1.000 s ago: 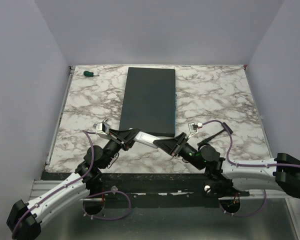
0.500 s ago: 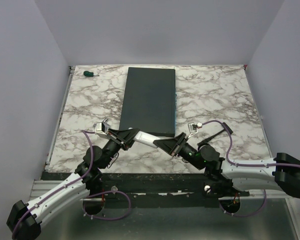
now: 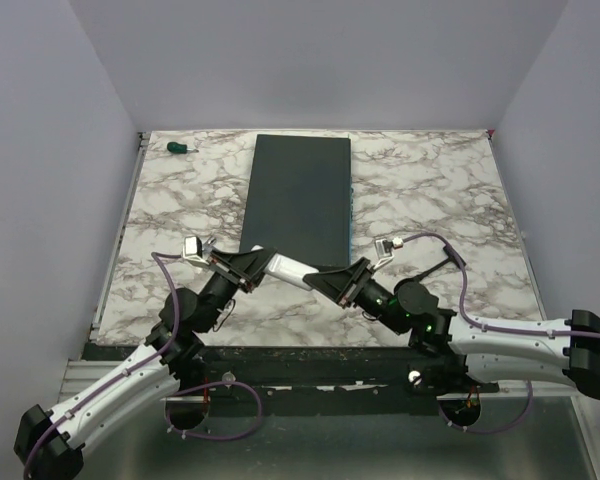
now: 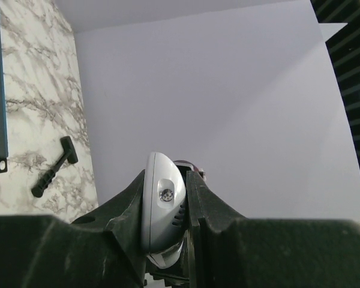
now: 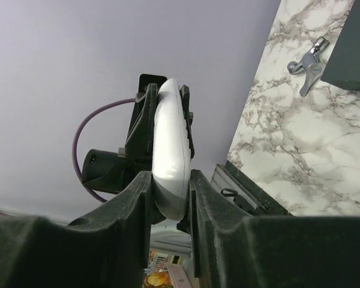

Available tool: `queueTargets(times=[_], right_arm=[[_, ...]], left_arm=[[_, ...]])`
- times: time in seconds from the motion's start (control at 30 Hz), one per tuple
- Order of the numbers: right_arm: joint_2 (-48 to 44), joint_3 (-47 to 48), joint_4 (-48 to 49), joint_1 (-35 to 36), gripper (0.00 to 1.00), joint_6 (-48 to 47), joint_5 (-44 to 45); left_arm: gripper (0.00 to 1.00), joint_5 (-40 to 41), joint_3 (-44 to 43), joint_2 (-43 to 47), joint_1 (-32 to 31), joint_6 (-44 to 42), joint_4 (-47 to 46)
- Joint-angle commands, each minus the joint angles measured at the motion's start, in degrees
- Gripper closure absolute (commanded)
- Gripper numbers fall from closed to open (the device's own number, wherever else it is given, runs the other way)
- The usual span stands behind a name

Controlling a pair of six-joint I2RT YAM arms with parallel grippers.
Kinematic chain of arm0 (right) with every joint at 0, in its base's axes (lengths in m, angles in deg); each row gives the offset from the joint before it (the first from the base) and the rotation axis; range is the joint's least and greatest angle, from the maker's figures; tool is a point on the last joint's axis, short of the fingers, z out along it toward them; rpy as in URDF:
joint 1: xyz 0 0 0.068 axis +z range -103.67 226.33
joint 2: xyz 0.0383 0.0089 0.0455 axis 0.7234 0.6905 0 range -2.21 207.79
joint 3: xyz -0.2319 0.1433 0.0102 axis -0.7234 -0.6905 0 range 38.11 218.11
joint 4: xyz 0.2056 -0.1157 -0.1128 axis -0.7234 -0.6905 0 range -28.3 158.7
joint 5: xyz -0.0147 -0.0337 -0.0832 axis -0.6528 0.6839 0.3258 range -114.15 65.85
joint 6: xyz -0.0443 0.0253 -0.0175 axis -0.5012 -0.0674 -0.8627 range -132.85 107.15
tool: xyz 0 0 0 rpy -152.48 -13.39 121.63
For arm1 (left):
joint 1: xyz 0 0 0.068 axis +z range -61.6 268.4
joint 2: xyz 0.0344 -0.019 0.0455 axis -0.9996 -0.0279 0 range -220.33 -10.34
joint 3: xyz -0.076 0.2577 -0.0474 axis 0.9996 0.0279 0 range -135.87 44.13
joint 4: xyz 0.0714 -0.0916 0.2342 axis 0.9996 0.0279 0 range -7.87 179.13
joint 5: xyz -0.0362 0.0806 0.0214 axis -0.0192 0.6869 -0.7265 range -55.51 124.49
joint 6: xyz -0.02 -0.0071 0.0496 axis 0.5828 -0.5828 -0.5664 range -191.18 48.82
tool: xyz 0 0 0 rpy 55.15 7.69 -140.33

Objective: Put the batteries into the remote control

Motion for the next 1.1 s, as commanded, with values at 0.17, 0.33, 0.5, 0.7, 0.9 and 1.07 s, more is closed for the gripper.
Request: queueTargets(times=[0.17,0.33,0.5,0.7,0.9,1.07], right_arm=[[-2.0,-0.4,-2.1,-0.3,0.19,-8.1,1.3],[-5.3,-1.9,-0.4,-0.4,0.11,-13.9,0.9],[-8.8,-1.0,-6.0,-0.4,0.10,-17.8,1.1],[-9.7,6.3,-22.5,-0.9,0.11,-23.2,-4.4],[-8.8,12.3,-29.9,-4.5,0.12,-29.4,-20.8],[-5.9,16.3,-33.6,-5.7,0.17,-32.5,-30.7]], left_arm=[[1.00,-4.5,-2.8,1.2,-0.7,-5.9,3.2],[1.00,-4.4,-2.8,1.4,-0.7,-6.1,3.4],[1.00,-5.1,-2.9,1.7,-0.7,-7.6,3.4],[1.00,-10.3,-3.3,2.7,-0.7,-13.5,0.2],[1.00,-20.0,-4.1,1.5,-0.7,-19.2,-7.4],[1.00,-27.1,-4.9,-2.4,-0.7,-21.1,-15.1]])
